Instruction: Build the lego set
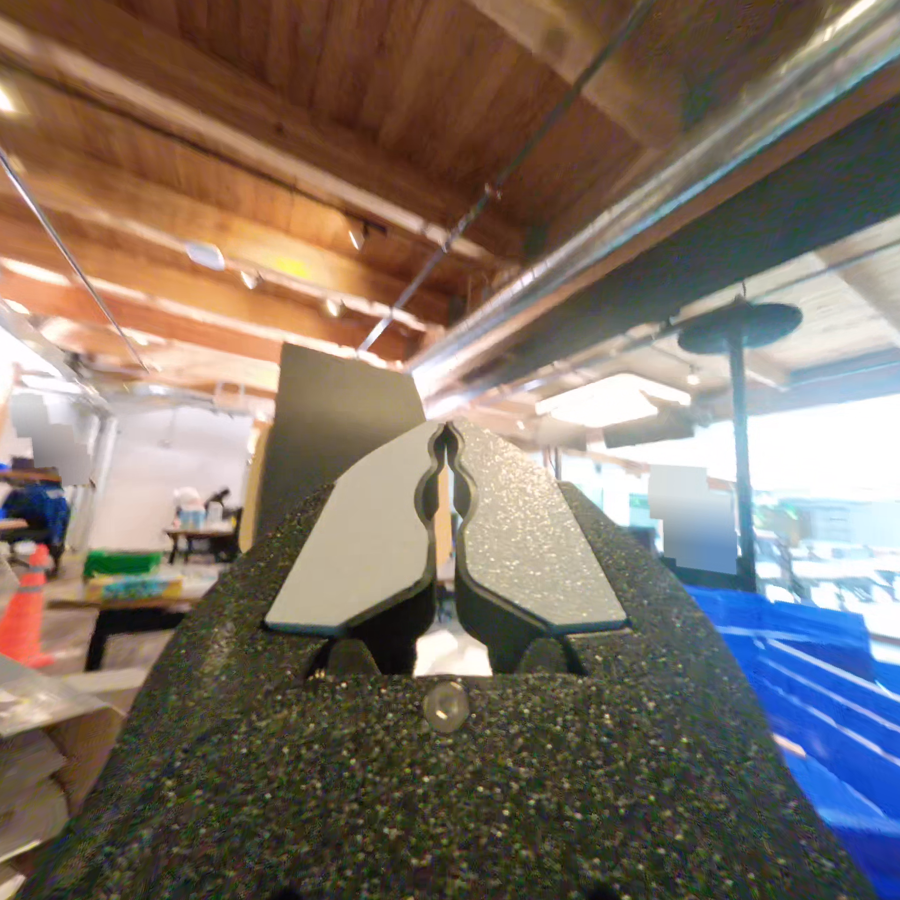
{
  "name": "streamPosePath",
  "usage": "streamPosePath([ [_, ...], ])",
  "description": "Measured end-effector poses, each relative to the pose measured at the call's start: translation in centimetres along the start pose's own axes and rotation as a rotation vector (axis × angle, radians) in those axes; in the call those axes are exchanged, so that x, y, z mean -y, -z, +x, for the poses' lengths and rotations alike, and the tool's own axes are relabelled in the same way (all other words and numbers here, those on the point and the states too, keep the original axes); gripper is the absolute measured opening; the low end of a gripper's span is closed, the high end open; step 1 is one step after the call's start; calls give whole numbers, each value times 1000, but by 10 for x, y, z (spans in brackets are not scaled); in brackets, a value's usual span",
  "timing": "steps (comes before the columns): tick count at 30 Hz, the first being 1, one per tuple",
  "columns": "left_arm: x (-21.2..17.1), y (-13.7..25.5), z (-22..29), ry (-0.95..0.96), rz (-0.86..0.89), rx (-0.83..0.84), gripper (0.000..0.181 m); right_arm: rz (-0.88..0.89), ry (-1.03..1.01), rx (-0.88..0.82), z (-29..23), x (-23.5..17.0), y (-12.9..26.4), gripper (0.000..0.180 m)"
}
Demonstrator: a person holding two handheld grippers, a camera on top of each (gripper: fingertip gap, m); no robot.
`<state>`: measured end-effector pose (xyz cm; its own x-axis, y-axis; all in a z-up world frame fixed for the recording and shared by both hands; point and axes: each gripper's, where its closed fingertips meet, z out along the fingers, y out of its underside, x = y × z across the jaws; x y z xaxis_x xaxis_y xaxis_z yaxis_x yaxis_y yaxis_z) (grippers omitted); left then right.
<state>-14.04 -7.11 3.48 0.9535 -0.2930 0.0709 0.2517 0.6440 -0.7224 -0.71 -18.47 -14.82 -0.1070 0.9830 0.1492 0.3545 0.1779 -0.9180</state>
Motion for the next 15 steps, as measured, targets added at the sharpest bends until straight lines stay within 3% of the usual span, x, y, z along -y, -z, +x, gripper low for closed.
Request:
streamPosePath([
  [3, -52, -24, -3, -13, -269, -98, 0, -51, 26, -10, 30, -11, -9, 4],
  [7, -108, -25, 4, -113, -508, -287, 0, -123, 84, -25, 60, -30, -31, 4],
  [15, -157, 13, 14, -13, -554, -519, 0, -139, 9, -78, 91, -53, -47, 4],
])
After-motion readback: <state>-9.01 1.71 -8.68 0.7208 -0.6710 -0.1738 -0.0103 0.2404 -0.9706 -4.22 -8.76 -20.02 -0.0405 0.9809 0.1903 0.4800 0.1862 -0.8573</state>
